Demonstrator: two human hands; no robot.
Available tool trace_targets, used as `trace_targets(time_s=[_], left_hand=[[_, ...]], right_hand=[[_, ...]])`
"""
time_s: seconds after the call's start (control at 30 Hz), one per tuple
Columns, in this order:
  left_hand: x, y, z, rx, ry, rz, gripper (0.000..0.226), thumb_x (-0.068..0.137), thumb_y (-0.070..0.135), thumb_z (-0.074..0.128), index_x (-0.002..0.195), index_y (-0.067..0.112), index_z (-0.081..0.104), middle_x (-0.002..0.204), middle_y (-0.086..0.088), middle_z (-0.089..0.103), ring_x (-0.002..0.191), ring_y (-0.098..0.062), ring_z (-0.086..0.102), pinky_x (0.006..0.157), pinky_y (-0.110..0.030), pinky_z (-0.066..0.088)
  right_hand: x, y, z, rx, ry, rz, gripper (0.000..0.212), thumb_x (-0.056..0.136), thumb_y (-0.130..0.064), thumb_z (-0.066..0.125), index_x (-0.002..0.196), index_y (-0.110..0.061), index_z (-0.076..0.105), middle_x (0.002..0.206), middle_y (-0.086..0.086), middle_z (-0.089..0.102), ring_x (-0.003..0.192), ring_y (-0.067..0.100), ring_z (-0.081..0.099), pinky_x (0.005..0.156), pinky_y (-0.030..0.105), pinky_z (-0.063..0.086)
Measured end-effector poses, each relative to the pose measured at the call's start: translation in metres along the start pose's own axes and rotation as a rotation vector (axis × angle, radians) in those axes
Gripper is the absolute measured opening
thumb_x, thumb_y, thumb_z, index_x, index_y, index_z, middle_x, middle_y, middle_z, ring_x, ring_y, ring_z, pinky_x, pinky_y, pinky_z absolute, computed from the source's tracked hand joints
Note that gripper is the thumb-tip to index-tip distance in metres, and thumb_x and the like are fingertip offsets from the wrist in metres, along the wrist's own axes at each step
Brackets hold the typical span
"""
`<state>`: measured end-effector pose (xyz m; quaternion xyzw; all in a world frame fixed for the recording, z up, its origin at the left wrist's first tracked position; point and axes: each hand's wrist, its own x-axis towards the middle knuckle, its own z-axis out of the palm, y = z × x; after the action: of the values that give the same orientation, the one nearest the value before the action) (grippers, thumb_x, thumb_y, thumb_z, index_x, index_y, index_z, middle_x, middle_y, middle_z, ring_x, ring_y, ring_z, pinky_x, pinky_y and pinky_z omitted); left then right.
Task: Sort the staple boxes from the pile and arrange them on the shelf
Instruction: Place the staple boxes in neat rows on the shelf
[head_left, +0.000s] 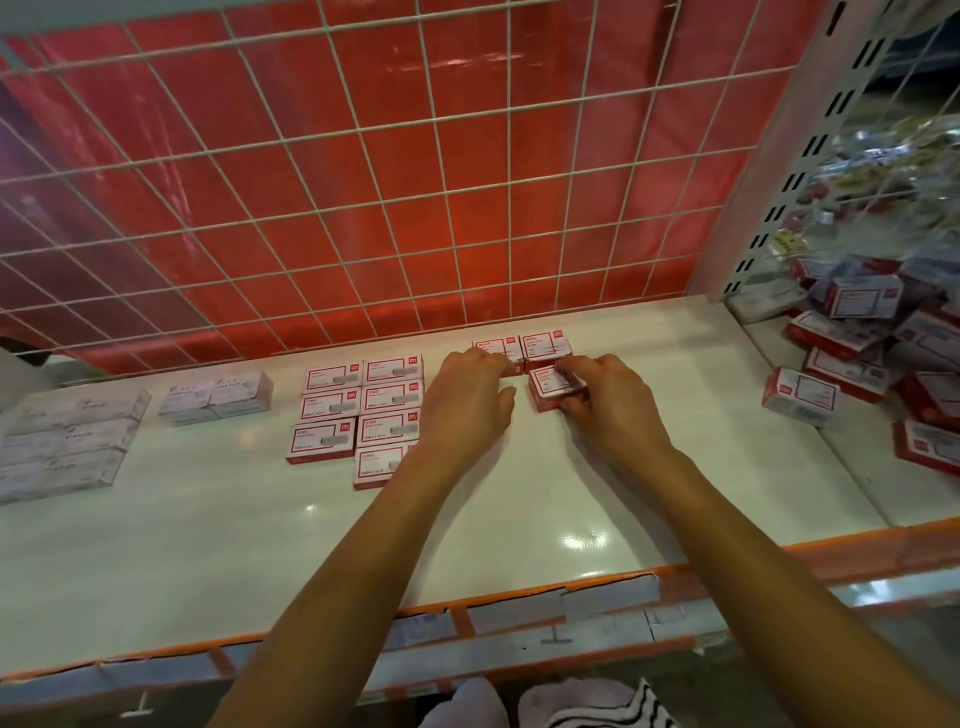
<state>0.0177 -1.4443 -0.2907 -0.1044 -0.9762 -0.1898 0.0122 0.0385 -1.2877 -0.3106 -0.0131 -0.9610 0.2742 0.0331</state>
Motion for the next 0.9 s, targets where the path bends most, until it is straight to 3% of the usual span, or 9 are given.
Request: trace_targets(time_s=[0.9], left_hand=[[-0.008, 0.012, 0.003, 0.024, -0.018, 0.049, 0.034, 0.095, 0.03, 0.055, 0.129, 0.025, 0.057, 0.132, 0.002, 0.057, 0.12, -0.018, 0.048, 0.101, -0.032, 0.041]], right_hand=[[-0.001, -0.002, 0.011, 0.071, 0.067, 0.068, 0.051, 0.088, -0.029, 0.063, 0.135, -0.019, 0.046, 0.128, 0.008, 0.055, 0.112, 0.025, 0.055, 0.098, 0.033, 0.045]])
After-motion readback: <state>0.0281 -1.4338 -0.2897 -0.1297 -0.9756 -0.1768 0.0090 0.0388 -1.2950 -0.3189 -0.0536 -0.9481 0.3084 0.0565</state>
